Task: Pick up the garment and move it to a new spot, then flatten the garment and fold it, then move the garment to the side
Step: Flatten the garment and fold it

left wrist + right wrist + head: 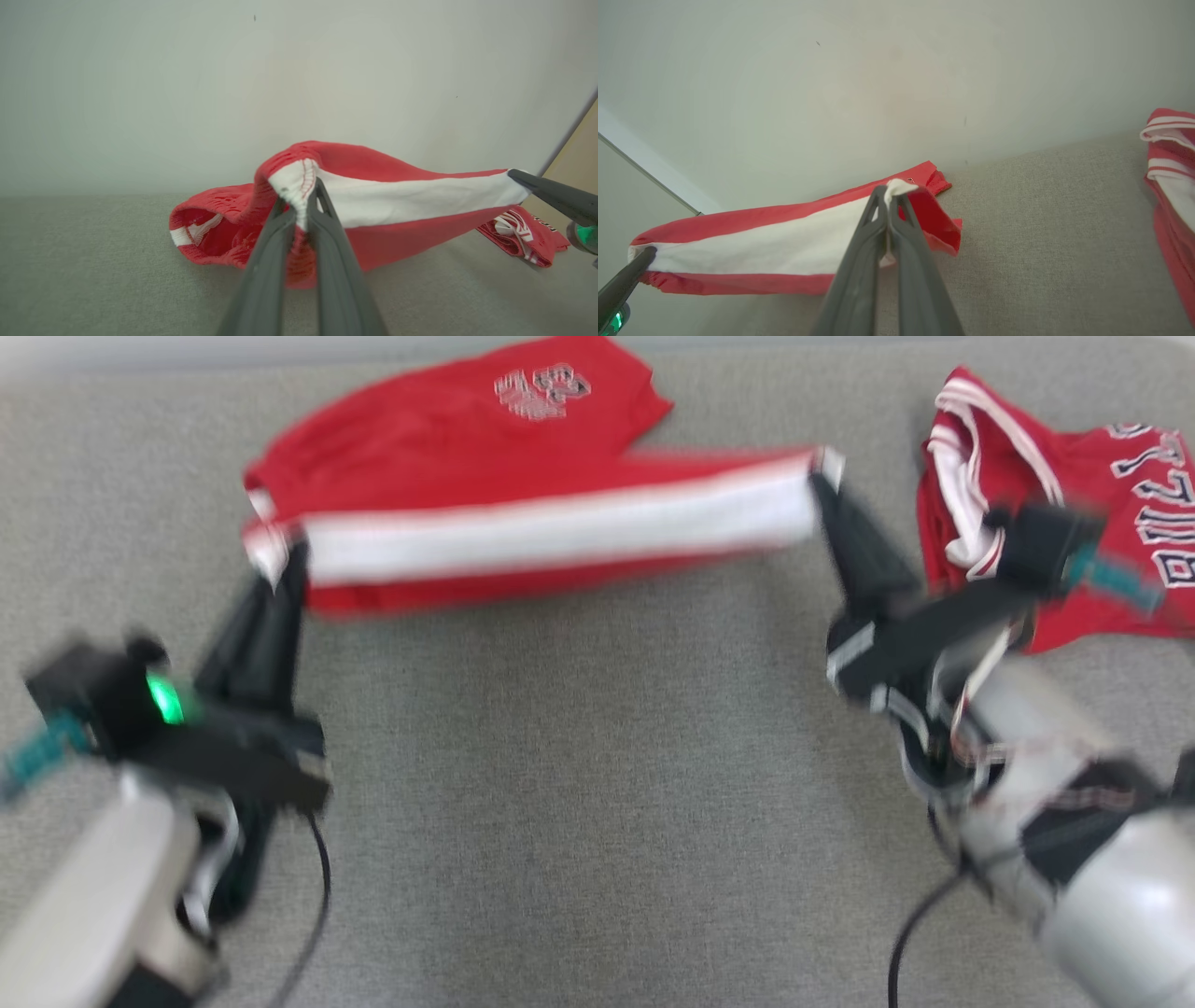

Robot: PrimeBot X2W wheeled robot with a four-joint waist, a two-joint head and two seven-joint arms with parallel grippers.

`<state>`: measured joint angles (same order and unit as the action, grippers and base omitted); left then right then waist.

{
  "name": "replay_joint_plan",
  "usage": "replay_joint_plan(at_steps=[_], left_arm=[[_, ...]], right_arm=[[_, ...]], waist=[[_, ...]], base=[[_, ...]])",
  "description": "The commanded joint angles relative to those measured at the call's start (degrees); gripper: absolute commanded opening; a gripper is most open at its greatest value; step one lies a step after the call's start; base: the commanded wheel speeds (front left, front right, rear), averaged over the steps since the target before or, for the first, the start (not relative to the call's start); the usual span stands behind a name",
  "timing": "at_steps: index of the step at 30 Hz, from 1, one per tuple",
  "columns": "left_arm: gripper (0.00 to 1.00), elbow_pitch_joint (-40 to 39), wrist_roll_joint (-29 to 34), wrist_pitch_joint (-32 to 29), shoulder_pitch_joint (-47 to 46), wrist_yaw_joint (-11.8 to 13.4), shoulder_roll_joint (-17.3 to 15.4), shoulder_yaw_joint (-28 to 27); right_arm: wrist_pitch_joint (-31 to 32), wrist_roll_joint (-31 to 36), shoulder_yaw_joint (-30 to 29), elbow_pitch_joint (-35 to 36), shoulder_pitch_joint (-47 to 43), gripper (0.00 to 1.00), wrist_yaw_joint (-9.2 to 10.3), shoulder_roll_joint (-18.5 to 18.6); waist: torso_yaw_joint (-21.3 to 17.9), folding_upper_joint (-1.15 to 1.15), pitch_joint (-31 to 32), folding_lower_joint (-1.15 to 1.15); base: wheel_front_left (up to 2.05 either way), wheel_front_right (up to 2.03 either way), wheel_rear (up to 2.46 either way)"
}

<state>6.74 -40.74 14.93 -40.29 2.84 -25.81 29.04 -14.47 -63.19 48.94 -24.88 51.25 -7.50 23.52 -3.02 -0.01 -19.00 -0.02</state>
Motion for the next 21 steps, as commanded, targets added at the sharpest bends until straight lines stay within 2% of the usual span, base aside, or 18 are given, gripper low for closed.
replay_joint_plan(at_steps=[1, 8, 15, 17, 21], left_arm=[[0.0, -1.4, -0.1, 0.2, 3.6, 0.6, -0.4, -0.5], [0.0, -6.9, 2.2, 0.2, 17.1, 2.8, 2.2, -3.0], [0.0, -6.6, 7.2, 0.2, 26.6, 2.3, 6.4, -3.4], [0.0, -6.3, 8.0, 0.3, 27.6, 2.3, 6.6, -3.3], [0.0, -6.1, 10.6, 0.2, 31.8, 1.2, 9.0, -4.7]], right_arm=[[-0.3, -0.4, -0.1, 1.2, -3.3, 0.0, 0.02, 0.6], [-0.7, 0.6, -0.7, 5.7, -14.6, 0.0, 0.02, 2.7], [-0.3, 1.6, -2.4, 8.3, -23.4, 0.0, 0.02, 4.5], [0.0, 1.9, -2.6, 8.6, -24.6, 0.0, 0.02, 4.7], [1.0, 2.8, -3.9, 9.7, -29.5, 0.0, 0.02, 5.2]], waist=[[-0.1, 0.01, 2.1, 0.02], [-0.3, 0.01, 5.7, 0.02], [0.2, 0.01, 9.2, 0.02], [0.3, 0.01, 9.7, 0.02], [0.7, 0.01, 11.7, 0.02]], base=[[0.0, 0.0, 0.0], [0.0, 0.0, 0.0], [0.0, 0.0, 0.0], [0.0, 0.0, 0.0], [0.0, 0.0, 0.0]])
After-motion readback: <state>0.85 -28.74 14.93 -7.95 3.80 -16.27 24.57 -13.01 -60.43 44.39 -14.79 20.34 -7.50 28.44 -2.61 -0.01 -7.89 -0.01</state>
